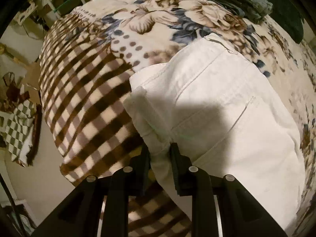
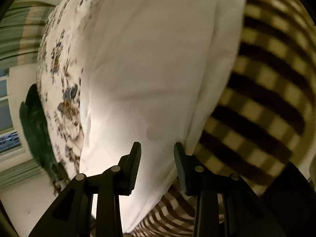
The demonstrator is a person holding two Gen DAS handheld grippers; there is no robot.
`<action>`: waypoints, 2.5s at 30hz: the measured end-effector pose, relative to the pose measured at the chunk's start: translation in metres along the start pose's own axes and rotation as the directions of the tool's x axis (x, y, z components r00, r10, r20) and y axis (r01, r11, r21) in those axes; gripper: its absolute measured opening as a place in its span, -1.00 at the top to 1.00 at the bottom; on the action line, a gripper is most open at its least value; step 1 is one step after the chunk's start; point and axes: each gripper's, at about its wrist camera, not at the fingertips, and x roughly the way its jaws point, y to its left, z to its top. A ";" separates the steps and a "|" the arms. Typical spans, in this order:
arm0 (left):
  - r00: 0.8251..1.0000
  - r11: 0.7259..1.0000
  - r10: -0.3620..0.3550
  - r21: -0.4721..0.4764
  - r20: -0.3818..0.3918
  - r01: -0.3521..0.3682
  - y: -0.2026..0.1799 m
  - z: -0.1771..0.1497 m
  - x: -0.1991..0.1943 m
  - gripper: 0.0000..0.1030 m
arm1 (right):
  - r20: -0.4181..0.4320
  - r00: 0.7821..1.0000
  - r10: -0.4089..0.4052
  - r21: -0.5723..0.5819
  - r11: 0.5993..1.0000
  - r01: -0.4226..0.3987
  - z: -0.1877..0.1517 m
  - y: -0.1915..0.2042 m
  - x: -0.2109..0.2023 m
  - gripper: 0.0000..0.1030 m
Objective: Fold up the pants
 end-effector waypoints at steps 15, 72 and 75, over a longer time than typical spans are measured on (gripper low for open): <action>0.997 0.997 -0.079 -0.003 -0.019 0.079 0.014 0.003 0.000 0.67 | 0.057 0.979 -0.198 -0.158 0.966 0.204 -0.038 0.030 0.024 0.79; 0.982 0.958 -0.173 0.219 -0.071 0.184 -0.080 0.065 -0.004 -0.68 | -0.344 0.874 -0.343 -0.824 0.557 -0.105 -0.178 0.391 0.237 -0.07; 0.982 0.960 -0.166 0.211 -0.092 0.182 -0.079 0.066 0.005 -0.68 | -0.413 0.805 -0.427 -0.816 0.567 -0.117 -0.191 0.393 0.269 -0.07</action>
